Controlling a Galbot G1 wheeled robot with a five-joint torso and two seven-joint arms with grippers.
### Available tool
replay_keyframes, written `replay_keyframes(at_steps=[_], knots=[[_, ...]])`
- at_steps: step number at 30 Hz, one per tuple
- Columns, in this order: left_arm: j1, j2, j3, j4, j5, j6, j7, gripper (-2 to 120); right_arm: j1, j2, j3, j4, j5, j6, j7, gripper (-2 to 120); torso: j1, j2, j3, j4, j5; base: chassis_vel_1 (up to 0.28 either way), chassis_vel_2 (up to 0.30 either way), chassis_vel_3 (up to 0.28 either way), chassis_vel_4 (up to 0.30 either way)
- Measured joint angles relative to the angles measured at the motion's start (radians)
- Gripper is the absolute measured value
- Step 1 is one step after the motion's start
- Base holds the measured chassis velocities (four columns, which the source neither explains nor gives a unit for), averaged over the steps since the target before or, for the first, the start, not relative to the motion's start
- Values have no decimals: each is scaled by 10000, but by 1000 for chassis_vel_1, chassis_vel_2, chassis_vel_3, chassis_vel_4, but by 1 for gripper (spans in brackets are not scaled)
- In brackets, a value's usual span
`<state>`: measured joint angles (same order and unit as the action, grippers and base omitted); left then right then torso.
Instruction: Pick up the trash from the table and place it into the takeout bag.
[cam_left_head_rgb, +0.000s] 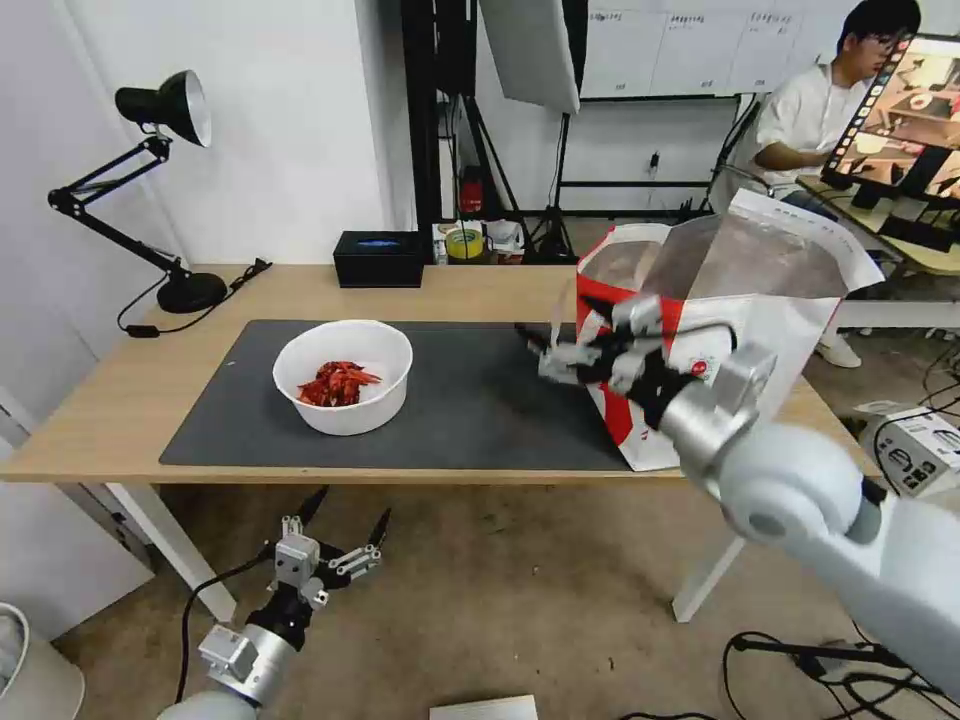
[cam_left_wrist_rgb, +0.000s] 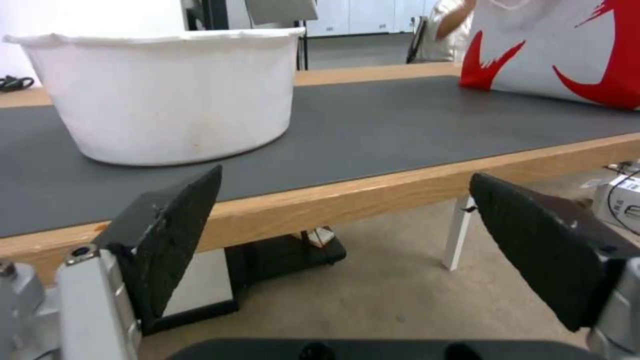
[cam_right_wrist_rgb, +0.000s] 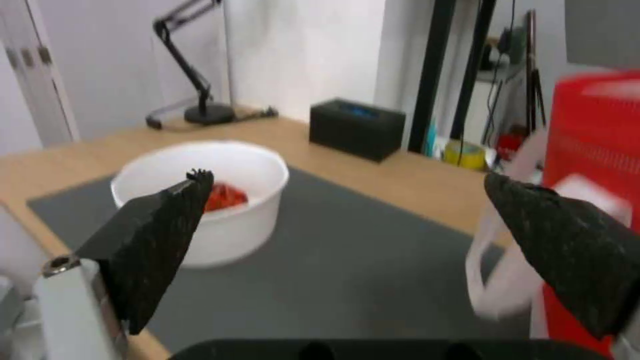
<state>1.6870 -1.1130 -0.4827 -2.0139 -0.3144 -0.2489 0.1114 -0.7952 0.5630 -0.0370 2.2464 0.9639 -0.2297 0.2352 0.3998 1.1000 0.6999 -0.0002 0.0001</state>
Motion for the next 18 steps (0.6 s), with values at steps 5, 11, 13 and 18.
replay_keyframes(at_steps=[5, 11, 13, 18], knots=[[124, -113, -121, -10, 29, -90, 4, 100, -651, 27, -4, 27, -553, -100, 163, 100, 0, 0, 1, 2, -2, 0, 0, 0, 0], [302, -186, -361, -24, 40, -182, 18, 100, -2287, 627, 143, -309, -1796, 360, 170, 100, 0, 0, 1, 0, 0, 0, 0, 0, 0], [383, -218, -436, -42, 41, -224, 36, 100, -2672, 794, 152, -391, -2125, 595, 182, 100, 0, 0, 0, 1, -1, 0, 0, 0, 0], [484, -259, -543, -30, 68, -295, 61, 100, -4040, 1480, 267, -609, -3197, 1582, 449, 100, 0, 0, 1, 1, -2, 0, 0, 0, 0]])
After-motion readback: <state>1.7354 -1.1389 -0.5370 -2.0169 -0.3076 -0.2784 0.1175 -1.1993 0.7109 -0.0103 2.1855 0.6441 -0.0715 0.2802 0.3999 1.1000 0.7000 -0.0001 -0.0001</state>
